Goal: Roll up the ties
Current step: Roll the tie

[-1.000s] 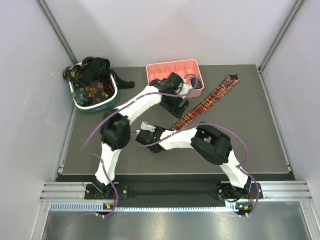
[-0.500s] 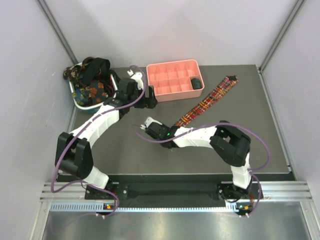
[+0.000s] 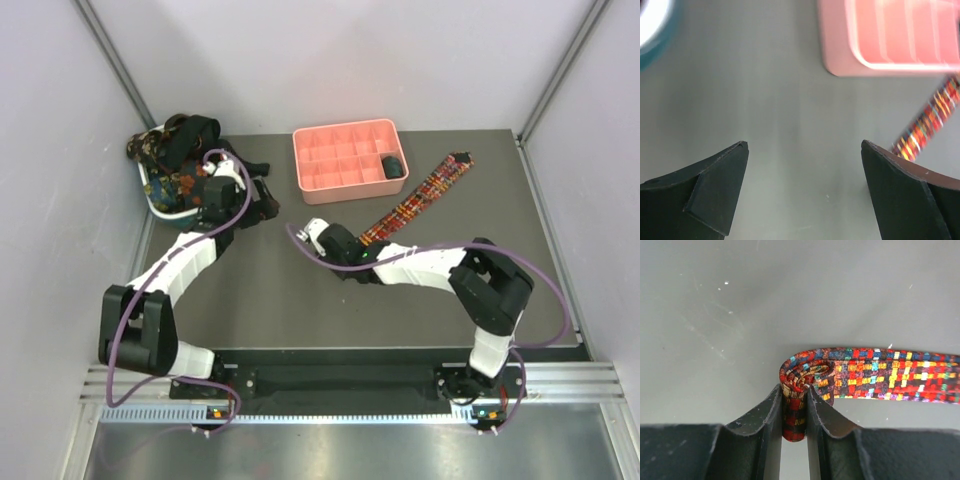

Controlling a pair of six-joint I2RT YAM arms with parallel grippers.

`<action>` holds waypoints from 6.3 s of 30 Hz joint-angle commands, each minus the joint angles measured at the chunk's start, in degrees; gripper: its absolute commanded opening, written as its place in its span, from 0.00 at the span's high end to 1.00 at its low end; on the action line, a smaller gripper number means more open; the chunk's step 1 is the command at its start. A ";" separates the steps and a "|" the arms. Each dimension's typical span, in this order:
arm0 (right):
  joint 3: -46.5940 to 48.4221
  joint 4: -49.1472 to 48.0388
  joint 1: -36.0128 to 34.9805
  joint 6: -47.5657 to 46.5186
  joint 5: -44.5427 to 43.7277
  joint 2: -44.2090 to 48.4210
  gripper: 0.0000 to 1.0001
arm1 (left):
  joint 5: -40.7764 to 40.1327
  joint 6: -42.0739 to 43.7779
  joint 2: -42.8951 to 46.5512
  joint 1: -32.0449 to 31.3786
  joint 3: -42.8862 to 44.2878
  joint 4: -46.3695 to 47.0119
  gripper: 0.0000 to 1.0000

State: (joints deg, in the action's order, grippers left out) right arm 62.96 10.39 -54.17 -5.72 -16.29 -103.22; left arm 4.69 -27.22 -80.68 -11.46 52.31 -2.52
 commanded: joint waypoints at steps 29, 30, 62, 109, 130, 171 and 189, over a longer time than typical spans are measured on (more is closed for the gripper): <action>0.23 -5.21 25.43 10.20 54.96 -1.98 0.85 | 3.74 21.85 -0.17 -18.77 -12.67 26.96 0.01; 0.32 -5.29 25.78 10.29 56.18 -2.42 0.85 | 5.05 23.60 -0.09 -18.94 -12.68 26.87 0.01; 5.68 -7.23 27.37 13.71 61.29 -7.52 0.85 | 12.37 44.18 -16.25 -27.12 -4.51 21.07 0.15; 7.00 -12.59 32.73 17.49 61.82 -15.16 0.86 | 7.44 43.84 -20.66 -29.14 7.10 7.62 0.27; 4.99 -9.16 33.25 17.58 59.45 -15.00 0.86 | 11.13 46.30 -27.59 -28.26 17.29 -1.78 0.29; 3.14 -6.61 33.25 19.16 60.94 -12.71 0.86 | -13.44 28.42 -5.27 -28.26 0.33 20.27 0.01; 3.05 -7.49 33.25 19.69 61.30 -12.71 0.87 | 1.72 31.97 -15.99 -28.26 7.36 10.96 0.09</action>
State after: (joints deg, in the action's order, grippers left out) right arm 67.16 1.93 -21.56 15.25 47.03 -116.62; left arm 0.82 3.44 -95.31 -39.53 56.71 9.32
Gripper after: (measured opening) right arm 0.209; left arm 0.899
